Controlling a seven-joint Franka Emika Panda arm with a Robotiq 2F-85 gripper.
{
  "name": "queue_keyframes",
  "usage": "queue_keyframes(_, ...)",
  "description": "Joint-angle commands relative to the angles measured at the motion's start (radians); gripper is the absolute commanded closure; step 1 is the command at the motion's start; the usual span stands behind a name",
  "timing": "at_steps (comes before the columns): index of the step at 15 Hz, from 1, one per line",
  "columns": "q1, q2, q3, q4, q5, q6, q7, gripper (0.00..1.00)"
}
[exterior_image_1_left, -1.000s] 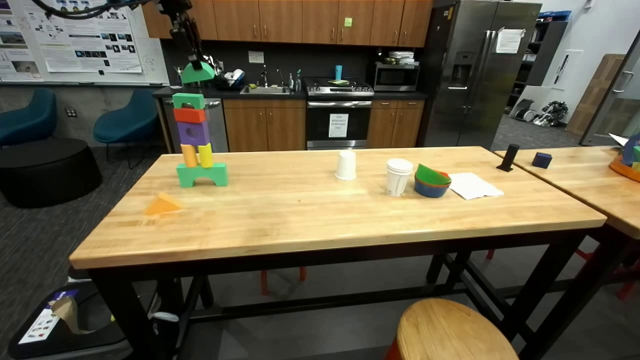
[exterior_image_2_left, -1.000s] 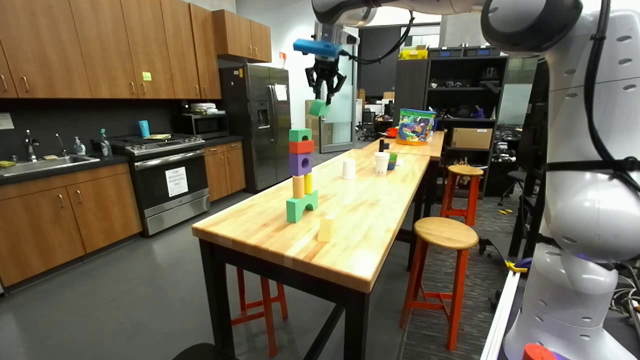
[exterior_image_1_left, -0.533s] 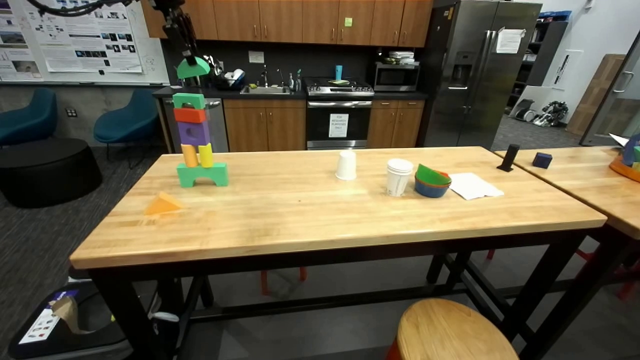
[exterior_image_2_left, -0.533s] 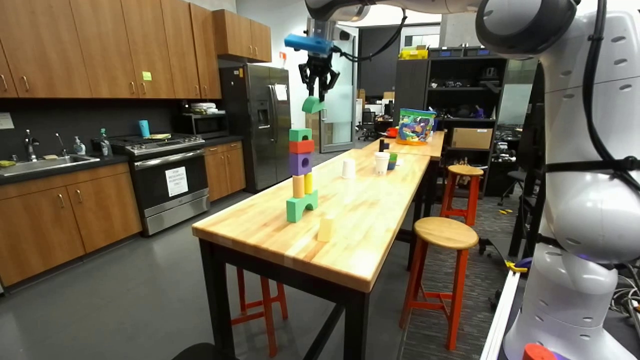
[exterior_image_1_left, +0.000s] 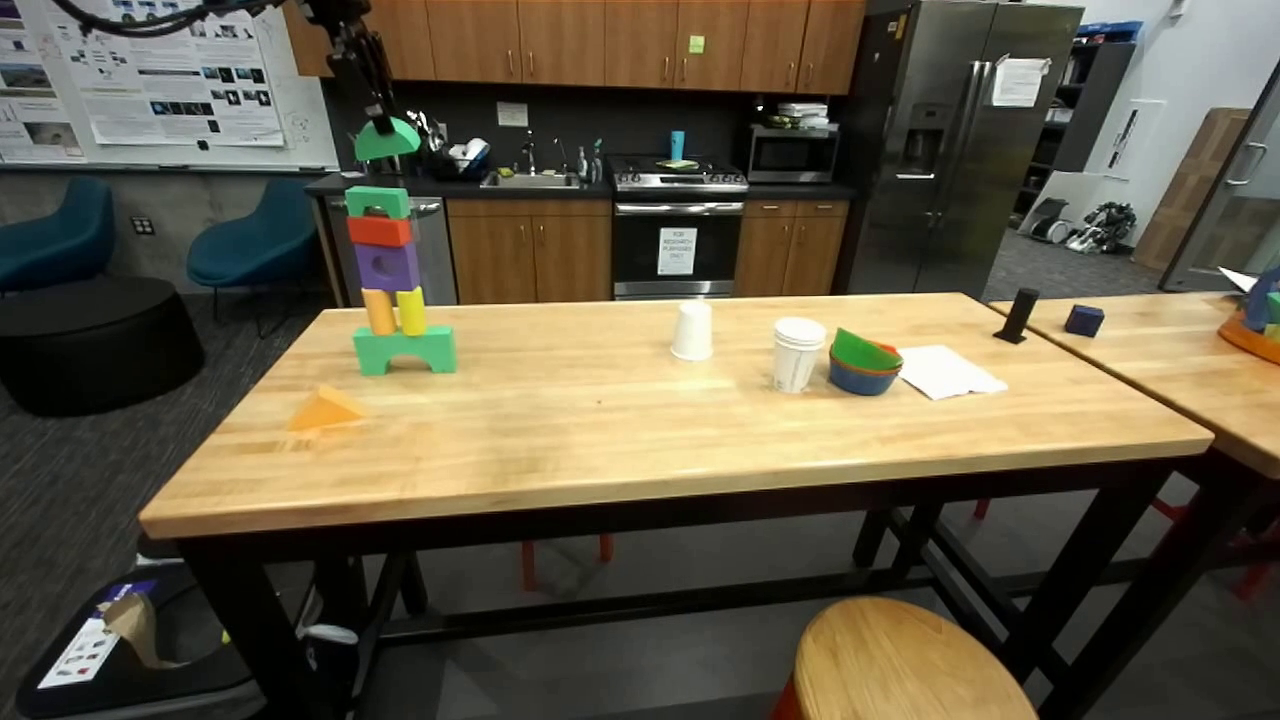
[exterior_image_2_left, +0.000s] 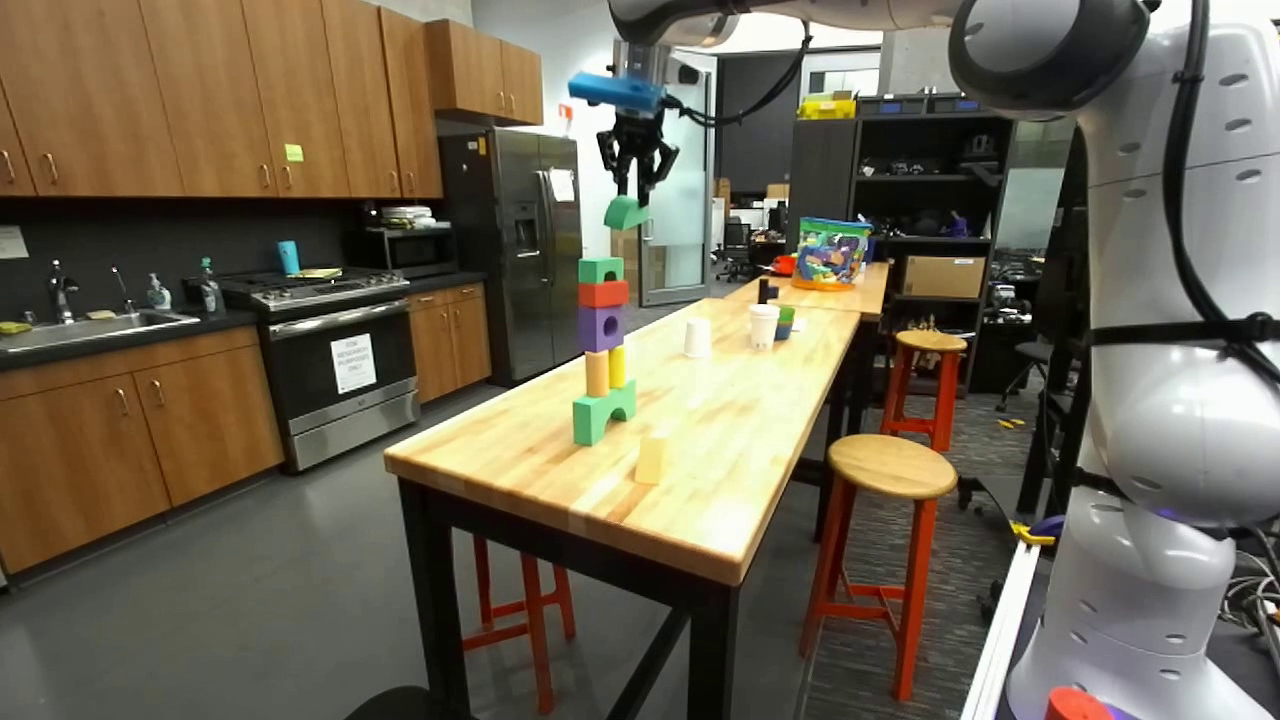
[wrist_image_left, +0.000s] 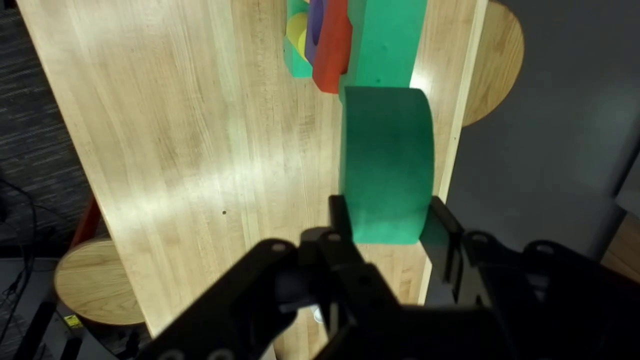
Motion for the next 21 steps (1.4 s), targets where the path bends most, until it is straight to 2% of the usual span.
queue_keyframes(1,0.002,-0.004,0.003,-0.011,0.025,0.015,0.023,0.86)
queue_keyframes(4,0.012,0.003,0.009,-0.004,0.041,0.013,0.067,0.86)
queue_keyframes(9,0.024,0.012,0.007,0.010,0.046,-0.011,0.265,0.86)
queue_keyframes(10,0.018,0.009,0.011,-0.003,0.037,0.000,0.195,0.61)
queue_keyframes(15,0.020,0.012,0.011,-0.003,0.037,0.000,0.243,0.61)
queue_keyframes(16,0.020,0.012,0.011,-0.003,0.037,0.000,0.243,0.86)
queue_keyframes(21,0.010,0.028,0.016,0.024,0.097,-0.048,0.147,0.86)
